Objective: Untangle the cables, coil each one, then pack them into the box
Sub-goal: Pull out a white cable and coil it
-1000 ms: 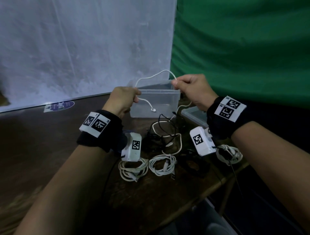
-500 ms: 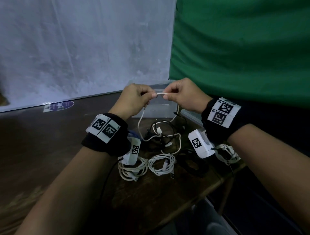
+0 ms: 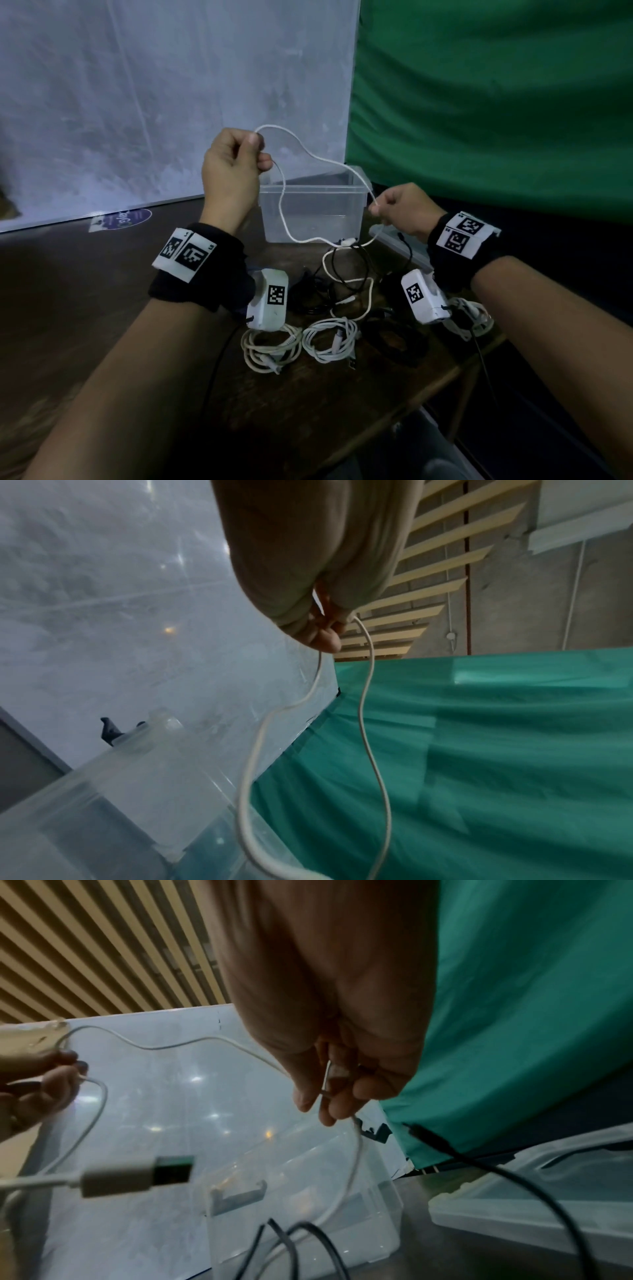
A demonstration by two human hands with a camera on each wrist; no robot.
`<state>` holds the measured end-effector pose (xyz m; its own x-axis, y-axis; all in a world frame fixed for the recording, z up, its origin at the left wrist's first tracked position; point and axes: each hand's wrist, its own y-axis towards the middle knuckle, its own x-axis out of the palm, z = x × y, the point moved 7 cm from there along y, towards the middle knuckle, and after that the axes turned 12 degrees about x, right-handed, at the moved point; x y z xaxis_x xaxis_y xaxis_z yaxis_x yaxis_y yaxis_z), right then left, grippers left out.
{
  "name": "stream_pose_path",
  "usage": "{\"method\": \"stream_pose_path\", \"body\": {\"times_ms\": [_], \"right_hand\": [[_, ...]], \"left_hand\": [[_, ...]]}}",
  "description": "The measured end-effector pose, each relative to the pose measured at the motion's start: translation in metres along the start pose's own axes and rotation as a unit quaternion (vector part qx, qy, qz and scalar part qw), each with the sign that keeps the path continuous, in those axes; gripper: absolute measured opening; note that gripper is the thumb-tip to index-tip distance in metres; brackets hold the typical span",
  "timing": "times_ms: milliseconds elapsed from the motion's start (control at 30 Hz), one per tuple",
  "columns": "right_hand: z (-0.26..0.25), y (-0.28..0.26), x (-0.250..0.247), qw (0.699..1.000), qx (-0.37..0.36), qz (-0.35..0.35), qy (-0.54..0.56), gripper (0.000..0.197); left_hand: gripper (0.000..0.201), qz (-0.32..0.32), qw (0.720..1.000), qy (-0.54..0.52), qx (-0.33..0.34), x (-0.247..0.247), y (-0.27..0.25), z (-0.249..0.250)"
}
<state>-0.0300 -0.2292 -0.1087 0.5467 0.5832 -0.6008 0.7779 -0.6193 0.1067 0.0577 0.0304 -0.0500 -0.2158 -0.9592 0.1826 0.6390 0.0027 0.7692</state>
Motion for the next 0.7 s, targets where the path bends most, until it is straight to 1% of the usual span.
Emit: {"method": "stream_pose_path", "body": {"times_ms": [67,100,200,300,367,433,467,533,567,600,633,667,700], "right_hand": [[0.003,0.0,-0.003,1.0,0.013,0.013,0.01,0.021],[0.002,0.001,-0.006,0.999,0.012,0.021,0.033,0.023],[-0.008,0.001,-0.017,0.99,-0.002,0.048,0.136,0.024],[-0.032,-0.008,-0.032,0.964,-0.044,0.066,0.256,0.022],[-0.051,-0.016,-0.044,0.944,-0.083,0.086,0.308,0.019],[-0.065,-0.021,-0.051,0.935,-0.117,0.097,0.32,0.018],[-0.069,-0.022,-0.052,0.937,-0.127,0.098,0.309,0.017],[-0.072,-0.022,-0.048,0.949,-0.13,0.093,0.27,0.016],[-0.071,-0.022,-0.045,0.955,-0.129,0.092,0.25,0.016],[-0.07,-0.022,-0.042,0.96,-0.129,0.093,0.231,0.016],[-0.07,-0.023,-0.039,0.965,-0.131,0.095,0.207,0.017],[-0.07,-0.024,-0.036,0.969,-0.134,0.095,0.182,0.017],[-0.07,-0.025,-0.033,0.973,-0.137,0.093,0.159,0.016]], "left_hand": [[0.023,0.016,1.0,0.012,-0.014,-0.004,0.003,-0.004],[0.022,0.008,0.999,0.031,-0.029,-0.004,0.003,-0.008],[0.024,-0.049,0.991,0.101,-0.077,0.0,-0.002,-0.028],[0.026,-0.095,0.978,0.15,-0.113,0.003,-0.012,-0.041],[0.027,-0.121,0.971,0.169,-0.118,0.006,-0.018,-0.045],[0.027,-0.16,0.96,0.19,-0.126,0.01,-0.021,-0.047],[0.026,-0.176,0.954,0.197,-0.141,0.012,-0.024,-0.049],[0.024,-0.188,0.949,0.189,-0.167,0.013,-0.027,-0.045],[0.023,-0.19,0.947,0.206,-0.158,0.013,-0.026,-0.039],[0.024,-0.188,0.942,0.248,-0.127,0.012,-0.022,-0.032],[0.026,-0.179,0.936,0.291,-0.08,0.01,-0.018,-0.021],[0.027,-0.164,0.936,0.31,-0.029,0.01,-0.014,-0.009],[0.028,-0.154,0.941,0.3,0.007,0.012,-0.013,0.001]]}}
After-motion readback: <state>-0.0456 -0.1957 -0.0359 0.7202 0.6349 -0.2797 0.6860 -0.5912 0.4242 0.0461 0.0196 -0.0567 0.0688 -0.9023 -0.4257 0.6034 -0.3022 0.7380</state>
